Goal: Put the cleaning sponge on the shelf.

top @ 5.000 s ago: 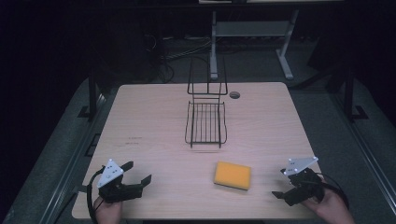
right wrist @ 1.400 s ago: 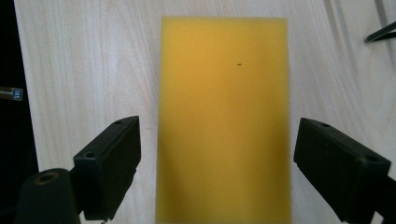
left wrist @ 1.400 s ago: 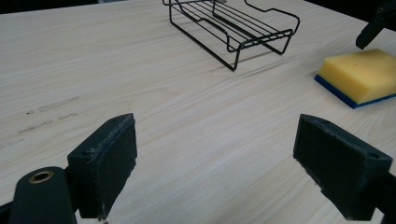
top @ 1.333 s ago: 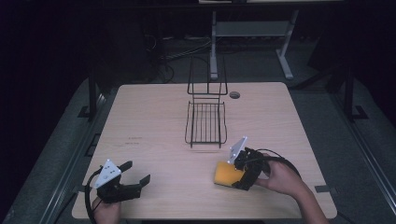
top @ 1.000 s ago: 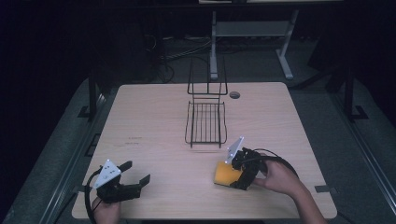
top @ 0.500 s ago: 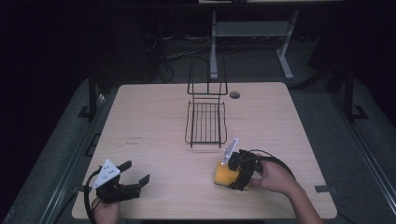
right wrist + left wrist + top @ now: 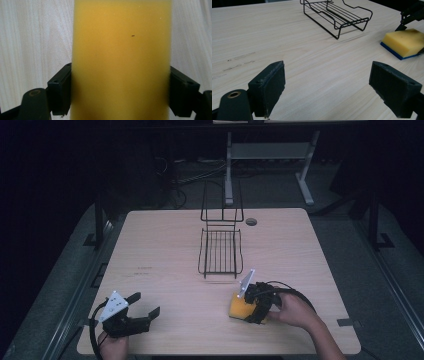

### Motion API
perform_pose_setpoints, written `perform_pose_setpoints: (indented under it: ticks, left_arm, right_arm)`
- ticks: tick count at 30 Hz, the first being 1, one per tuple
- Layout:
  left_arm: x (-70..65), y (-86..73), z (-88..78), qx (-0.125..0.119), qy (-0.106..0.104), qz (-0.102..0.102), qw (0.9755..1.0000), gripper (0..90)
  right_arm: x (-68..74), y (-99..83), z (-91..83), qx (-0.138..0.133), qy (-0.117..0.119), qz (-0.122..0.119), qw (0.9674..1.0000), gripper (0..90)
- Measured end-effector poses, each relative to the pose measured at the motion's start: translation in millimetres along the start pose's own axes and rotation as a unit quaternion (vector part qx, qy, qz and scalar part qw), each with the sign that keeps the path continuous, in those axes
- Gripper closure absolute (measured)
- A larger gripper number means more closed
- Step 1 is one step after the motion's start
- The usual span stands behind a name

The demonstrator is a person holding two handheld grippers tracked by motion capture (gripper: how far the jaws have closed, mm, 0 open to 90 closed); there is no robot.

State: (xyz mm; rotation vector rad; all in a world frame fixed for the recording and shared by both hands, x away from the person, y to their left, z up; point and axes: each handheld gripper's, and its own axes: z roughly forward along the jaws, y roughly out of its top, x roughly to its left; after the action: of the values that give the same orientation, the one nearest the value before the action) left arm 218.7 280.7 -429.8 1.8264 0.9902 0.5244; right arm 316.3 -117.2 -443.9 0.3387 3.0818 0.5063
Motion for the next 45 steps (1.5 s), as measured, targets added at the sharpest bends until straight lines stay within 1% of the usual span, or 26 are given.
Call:
perform_pose_setpoints:
  ticks: [10,16,26,30,35,40,45]
  left_arm:
    - [-0.2,0.1,-0.6,-0.001,0.000,-0.001,1.0000,12.8]
    - [-0.4,0.3,-0.2,-0.003,0.001,0.001,1.0000,12.8]
    - [-0.5,0.3,-0.3,-0.003,0.001,0.000,1.0000,12.8]
    - [-0.3,0.3,0.1,-0.002,0.001,0.001,1.0000,12.8]
    - [-0.2,0.3,0.2,-0.002,0.001,0.002,1.0000,12.8]
    - [-0.3,0.2,0.1,-0.001,0.001,0.001,1.0000,12.8]
    - [0.7,0.1,-0.8,-0.002,0.002,0.000,1.0000,12.8]
  right_arm:
    - [1.2,3.3,-5.1,-0.003,-0.007,-0.005,1.0000,21.5]
    - [-0.7,5.2,-8.0,-0.005,-0.003,-0.005,1.0000,21.5]
    - [-2.2,11.7,-13.1,-0.001,-0.005,-0.012,0.9999,21.5]
    - [-4.1,12.8,-16.2,-0.006,-0.005,-0.010,0.9999,21.5]
    - [-6.1,15.3,-19.0,-0.006,-0.005,-0.012,0.9999,21.5]
    - [-7.5,22.7,-22.9,-0.011,-0.005,-0.020,0.9997,21.5]
    - [-10.8,28.4,-25.8,-0.011,-0.004,-0.022,0.9997,21.5]
